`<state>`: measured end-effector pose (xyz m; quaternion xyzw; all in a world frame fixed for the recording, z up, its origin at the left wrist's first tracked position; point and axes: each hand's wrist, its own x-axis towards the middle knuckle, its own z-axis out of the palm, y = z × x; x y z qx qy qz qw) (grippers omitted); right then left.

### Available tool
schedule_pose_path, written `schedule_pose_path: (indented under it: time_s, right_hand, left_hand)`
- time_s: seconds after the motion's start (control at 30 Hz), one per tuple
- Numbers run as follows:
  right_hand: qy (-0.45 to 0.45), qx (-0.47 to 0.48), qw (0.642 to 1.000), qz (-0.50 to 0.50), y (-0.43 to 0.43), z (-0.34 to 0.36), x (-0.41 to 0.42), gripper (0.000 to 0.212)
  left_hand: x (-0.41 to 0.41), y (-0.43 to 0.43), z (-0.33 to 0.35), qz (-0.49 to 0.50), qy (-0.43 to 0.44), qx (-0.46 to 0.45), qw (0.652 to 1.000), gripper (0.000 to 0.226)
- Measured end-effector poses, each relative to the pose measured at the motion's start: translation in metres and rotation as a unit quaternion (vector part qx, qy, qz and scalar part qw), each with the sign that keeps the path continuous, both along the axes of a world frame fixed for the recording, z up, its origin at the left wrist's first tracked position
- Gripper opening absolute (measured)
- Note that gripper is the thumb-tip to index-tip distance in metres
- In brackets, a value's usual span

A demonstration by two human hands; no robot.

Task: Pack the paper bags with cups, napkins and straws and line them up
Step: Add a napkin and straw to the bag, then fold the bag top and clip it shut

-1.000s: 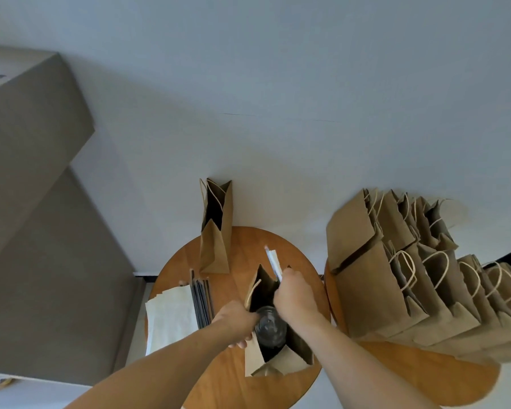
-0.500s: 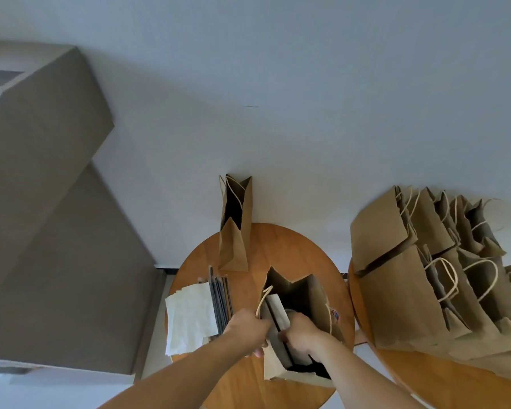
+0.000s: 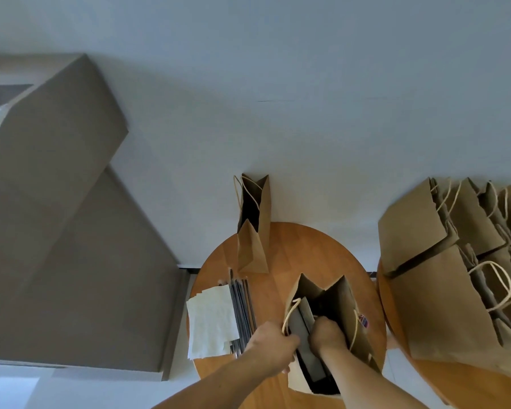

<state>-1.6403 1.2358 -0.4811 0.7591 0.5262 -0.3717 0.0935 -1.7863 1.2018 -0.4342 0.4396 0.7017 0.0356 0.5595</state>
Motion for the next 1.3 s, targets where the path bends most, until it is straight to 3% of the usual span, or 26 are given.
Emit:
schedule_pose_path:
  time_s: [0.13,0.3,0.43,0.53,0.63,0.7,0.8,0.93,1.03,1.1,1.3]
  right_hand:
    - [-0.026,0.026,0.999,0.033,-0.003,0.014,-0.001,0.029]
    - [-0.052,0.103,0.985,0.126,-0.002,0.062,-0.006,0.031]
    - [-0.068,0.245,0.945,0.204,0.000,0.118,0.015,0.036]
    - [-0.080,0.311,0.933,0.162,0.002,0.143,0.043,0.047]
    - [0.011,0.220,0.975,0.018,0.004,0.144,0.073,0.067]
    - [0.109,0.128,0.984,-0.052,-0.003,0.130,0.086,0.073]
    - [0.226,0.022,0.968,-0.108,-0.024,0.097,0.085,0.073]
    - [0.297,-0.044,0.944,-0.137,-0.043,0.067,0.069,0.067]
    - [0.323,-0.024,0.939,-0.119,-0.049,0.063,0.063,0.041]
    - [0.311,0.019,0.945,-0.097,-0.051,0.064,0.064,0.038]
    - [0.341,0.163,0.921,-0.098,-0.073,0.057,0.100,0.073]
  left_hand:
    - [0.002,-0.002,-0.001,0.000,0.016,0.045,0.999,0.028]
    - [0.004,0.002,0.004,-0.030,0.009,0.097,0.995,0.033]
    - [0.005,0.004,0.010,-0.022,-0.013,0.090,0.996,0.020]
    - [0.009,0.007,0.014,-0.004,-0.025,0.075,0.997,0.022]
    - [0.014,0.010,0.018,0.023,-0.046,0.061,0.997,0.028]
    - [0.014,0.009,0.019,0.036,-0.059,0.053,0.996,0.026]
    - [0.016,0.003,0.017,0.047,-0.095,0.001,0.994,0.025]
    - [0.027,-0.009,0.014,-0.010,-0.119,-0.054,0.991,0.040]
    - [0.037,-0.018,0.012,-0.059,-0.124,-0.028,0.990,0.065]
    - [0.038,-0.023,0.013,-0.049,-0.113,0.003,0.992,0.060]
    - [0.021,-0.028,0.019,-0.034,-0.074,0.021,0.996,0.063]
